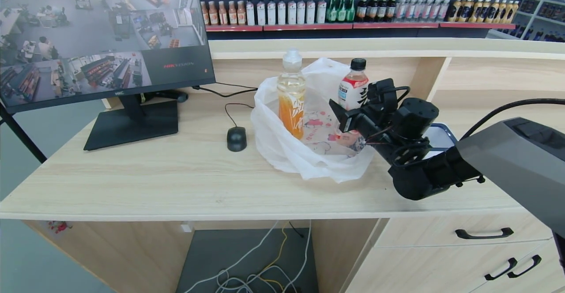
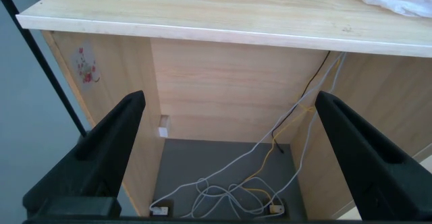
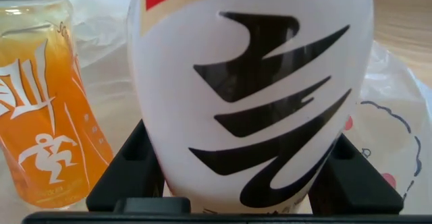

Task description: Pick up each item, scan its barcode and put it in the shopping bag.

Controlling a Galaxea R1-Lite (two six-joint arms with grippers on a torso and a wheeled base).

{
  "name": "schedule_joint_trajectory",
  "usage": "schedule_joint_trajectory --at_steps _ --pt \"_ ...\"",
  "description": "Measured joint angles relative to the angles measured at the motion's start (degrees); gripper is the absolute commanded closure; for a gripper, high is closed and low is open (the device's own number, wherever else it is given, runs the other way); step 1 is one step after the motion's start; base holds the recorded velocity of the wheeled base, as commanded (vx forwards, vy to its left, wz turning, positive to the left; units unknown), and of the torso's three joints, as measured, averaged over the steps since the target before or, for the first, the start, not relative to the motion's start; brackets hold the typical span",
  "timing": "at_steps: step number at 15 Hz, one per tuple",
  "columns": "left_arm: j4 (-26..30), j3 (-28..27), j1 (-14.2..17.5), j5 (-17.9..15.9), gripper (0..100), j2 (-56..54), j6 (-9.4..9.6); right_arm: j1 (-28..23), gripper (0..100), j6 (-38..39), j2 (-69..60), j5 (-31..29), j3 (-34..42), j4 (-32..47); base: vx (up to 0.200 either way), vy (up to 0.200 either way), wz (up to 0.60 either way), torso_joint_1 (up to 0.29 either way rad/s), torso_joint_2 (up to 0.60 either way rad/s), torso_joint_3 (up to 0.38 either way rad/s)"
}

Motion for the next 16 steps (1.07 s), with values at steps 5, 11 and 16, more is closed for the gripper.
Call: schedule_joint_trajectory --at_steps 5,11,16 --pt "0.00 0.00 -0.02 -0.02 0 0.00 0.02 0.00 100 -0.06 1.35 -0.02 0.01 -0.32 0.000 0.000 0.00 0.000 0.00 0.000" --pt "0.00 0.00 0.00 0.00 0 0.00 0.00 0.02 100 -0.06 1.74 0.44 0.63 -0.38 0.000 0.000 0.00 0.000 0.00 0.000" --pt "0.00 0.00 -0.02 0.00 0 0.00 0.02 0.00 100 0.00 1.77 0.44 0.98 -0.38 0.000 0.000 0.00 0.000 0.00 0.000"
